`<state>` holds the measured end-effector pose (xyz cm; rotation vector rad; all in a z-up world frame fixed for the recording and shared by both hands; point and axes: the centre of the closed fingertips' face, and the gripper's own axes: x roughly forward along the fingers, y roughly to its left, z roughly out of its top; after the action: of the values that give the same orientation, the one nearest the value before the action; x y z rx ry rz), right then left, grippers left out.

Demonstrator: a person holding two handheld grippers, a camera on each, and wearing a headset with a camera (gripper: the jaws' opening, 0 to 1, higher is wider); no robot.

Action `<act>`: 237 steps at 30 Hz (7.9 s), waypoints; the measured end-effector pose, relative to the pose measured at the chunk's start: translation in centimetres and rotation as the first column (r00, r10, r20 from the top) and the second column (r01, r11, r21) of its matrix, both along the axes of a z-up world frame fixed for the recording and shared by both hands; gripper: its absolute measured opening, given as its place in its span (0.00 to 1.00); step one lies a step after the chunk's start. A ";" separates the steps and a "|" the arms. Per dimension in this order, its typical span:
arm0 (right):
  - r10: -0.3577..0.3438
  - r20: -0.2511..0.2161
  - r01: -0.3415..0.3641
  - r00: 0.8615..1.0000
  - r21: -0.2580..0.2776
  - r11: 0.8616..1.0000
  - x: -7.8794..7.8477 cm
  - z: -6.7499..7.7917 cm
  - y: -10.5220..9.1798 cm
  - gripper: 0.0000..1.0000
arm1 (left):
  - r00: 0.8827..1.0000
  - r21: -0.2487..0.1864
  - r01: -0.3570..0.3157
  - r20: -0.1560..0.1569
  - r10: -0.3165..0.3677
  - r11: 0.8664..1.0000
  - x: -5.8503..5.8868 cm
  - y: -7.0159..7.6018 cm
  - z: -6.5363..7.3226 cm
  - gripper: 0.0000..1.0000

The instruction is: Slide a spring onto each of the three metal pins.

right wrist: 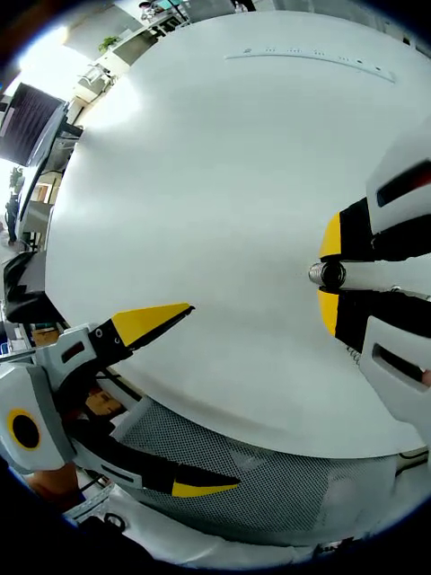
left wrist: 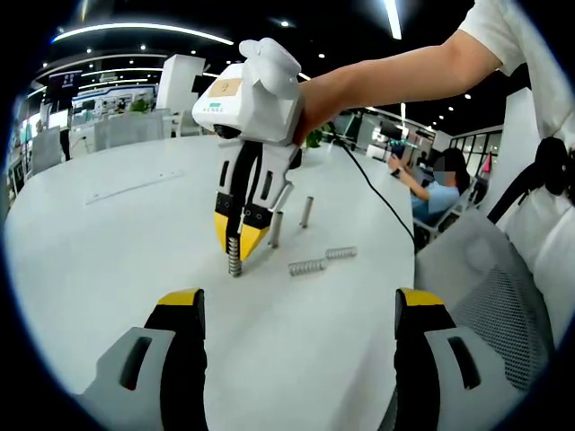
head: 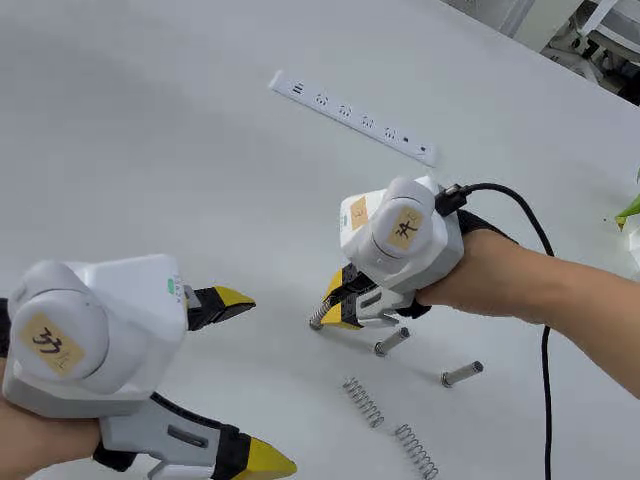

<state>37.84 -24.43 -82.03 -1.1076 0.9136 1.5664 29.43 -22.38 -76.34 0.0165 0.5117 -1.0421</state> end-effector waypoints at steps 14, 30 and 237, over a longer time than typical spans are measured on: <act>-0.007 -0.002 0.007 1.000 0.001 1.000 0.0 -0.3 0.1 0.07 | 1.000 -0.001 -0.002 -0.004 0.002 1.000 -0.1 0.1 -0.1 0.86; -0.038 -0.006 0.038 0.999 0.027 0.999 -0.1 0.4 0.2 0.16 | 1.000 0.012 0.010 0.000 -0.010 1.000 -0.3 -0.1 0.1 0.85; -0.395 -0.318 0.505 0.862 0.606 0.614 -9.3 14.3 -9.9 0.41 | 0.941 0.085 0.304 0.127 -0.313 0.949 -1.3 -10.5 5.7 0.06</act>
<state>28.49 -34.38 -67.76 -0.1951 0.5632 1.3726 28.09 -32.85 -70.66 0.2324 0.4226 -1.3211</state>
